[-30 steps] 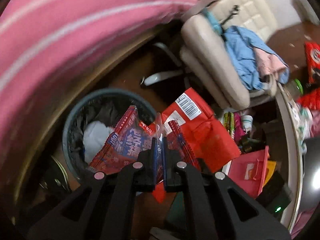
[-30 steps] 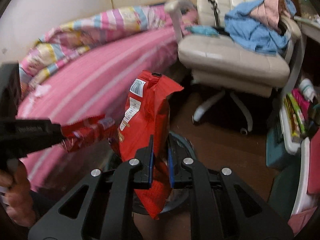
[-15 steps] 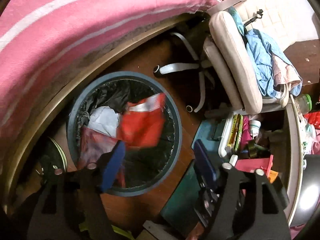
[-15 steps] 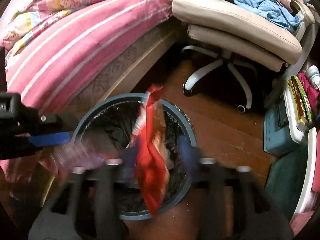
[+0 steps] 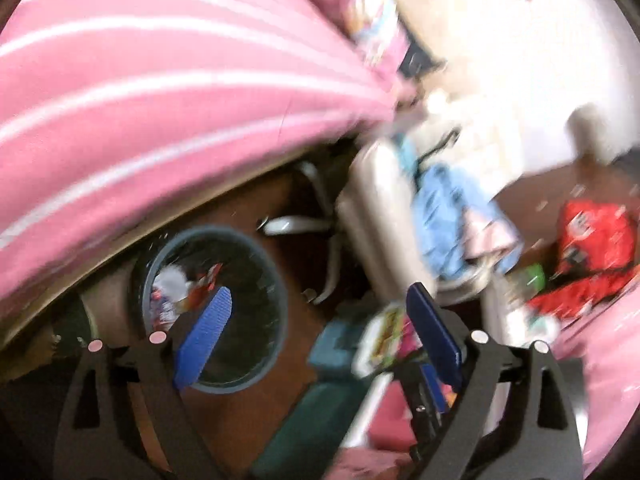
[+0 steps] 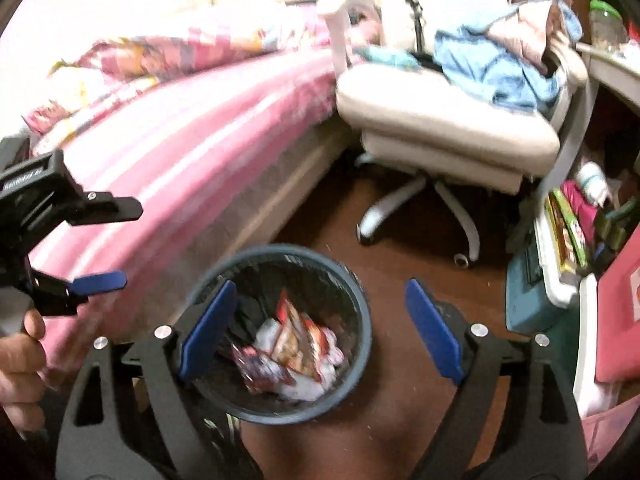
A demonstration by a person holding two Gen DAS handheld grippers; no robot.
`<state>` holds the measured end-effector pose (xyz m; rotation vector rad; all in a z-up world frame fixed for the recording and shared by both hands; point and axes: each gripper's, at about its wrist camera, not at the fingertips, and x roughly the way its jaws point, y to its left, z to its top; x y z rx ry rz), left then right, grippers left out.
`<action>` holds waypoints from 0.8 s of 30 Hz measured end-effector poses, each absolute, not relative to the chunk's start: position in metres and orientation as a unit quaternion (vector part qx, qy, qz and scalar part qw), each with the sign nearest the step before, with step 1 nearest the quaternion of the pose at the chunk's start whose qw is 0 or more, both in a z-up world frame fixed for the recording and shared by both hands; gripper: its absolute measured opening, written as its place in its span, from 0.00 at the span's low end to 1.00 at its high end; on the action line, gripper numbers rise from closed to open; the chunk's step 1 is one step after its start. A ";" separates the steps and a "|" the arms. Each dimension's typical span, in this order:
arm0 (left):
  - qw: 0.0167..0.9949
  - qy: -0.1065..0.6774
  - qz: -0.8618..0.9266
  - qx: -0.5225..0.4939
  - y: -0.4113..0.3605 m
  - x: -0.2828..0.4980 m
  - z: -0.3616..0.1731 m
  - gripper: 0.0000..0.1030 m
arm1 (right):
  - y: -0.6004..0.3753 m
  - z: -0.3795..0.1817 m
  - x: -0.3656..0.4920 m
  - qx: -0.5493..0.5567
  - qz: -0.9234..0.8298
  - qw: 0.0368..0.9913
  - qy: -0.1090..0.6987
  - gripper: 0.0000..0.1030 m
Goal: Collect trash
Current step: 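Swing both tools back from the bin toward the tape roll and tissues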
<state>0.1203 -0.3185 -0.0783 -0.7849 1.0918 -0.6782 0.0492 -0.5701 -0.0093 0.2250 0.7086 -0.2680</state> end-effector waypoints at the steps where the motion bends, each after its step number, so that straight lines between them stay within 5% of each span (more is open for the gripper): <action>1: 0.728 0.481 -0.316 -0.373 -0.304 0.119 -0.068 0.84 | -0.568 -0.004 0.053 0.109 -0.124 0.926 0.341 0.84; 10: 0.840 0.352 -0.241 -0.335 -0.127 0.105 0.025 0.85 | -0.453 0.072 0.092 0.086 0.028 0.955 0.284 0.89; 24: 0.877 0.359 0.010 -0.320 0.086 0.103 -0.032 0.86 | -0.260 0.079 0.149 0.051 0.176 0.929 0.320 0.91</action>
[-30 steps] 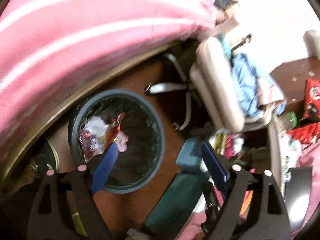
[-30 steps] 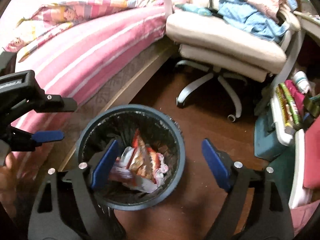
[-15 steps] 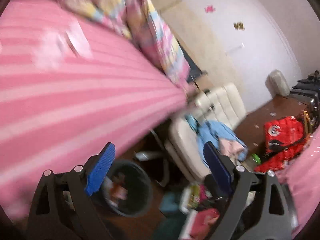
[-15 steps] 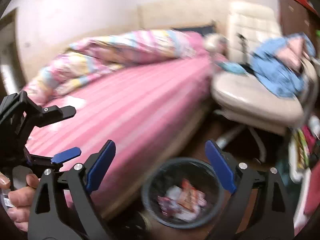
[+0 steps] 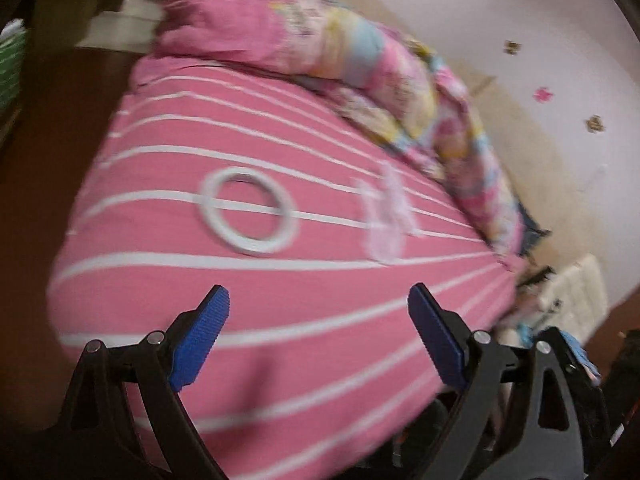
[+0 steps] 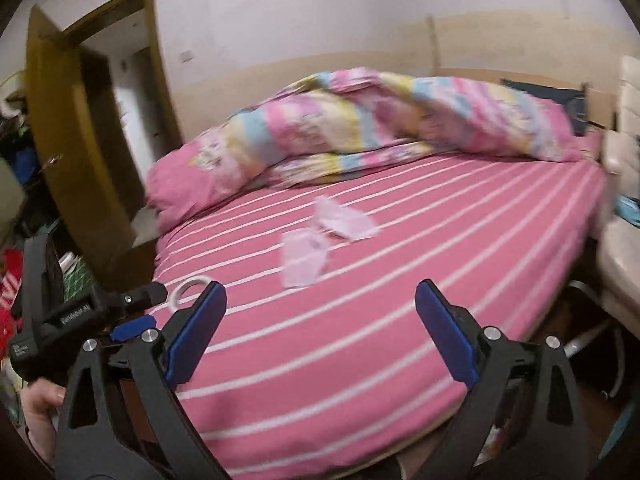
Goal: Collect trash
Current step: 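Swing both tools back from the bin toward the tape roll and tissues, then grasp the white tape roll with the left tool while the right tool grasps the pink tissue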
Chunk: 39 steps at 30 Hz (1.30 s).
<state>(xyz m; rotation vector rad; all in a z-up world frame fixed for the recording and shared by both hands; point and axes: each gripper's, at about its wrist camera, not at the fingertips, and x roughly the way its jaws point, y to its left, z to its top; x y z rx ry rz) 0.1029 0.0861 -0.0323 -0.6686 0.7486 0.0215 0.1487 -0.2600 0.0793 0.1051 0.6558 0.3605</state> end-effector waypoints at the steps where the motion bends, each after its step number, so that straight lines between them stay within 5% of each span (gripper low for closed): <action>1: 0.874 0.365 0.022 -0.319 0.096 0.107 -0.038 0.86 | -0.231 0.075 0.143 0.037 0.188 0.926 0.324 0.91; 11: 0.844 0.403 0.070 -0.347 0.147 0.150 -0.072 0.85 | -0.145 0.035 0.139 0.008 0.210 0.917 0.340 0.91; 39: 0.844 0.443 0.009 -0.302 0.085 0.286 -0.096 0.73 | -0.092 -0.034 0.231 0.001 0.174 0.886 0.430 0.91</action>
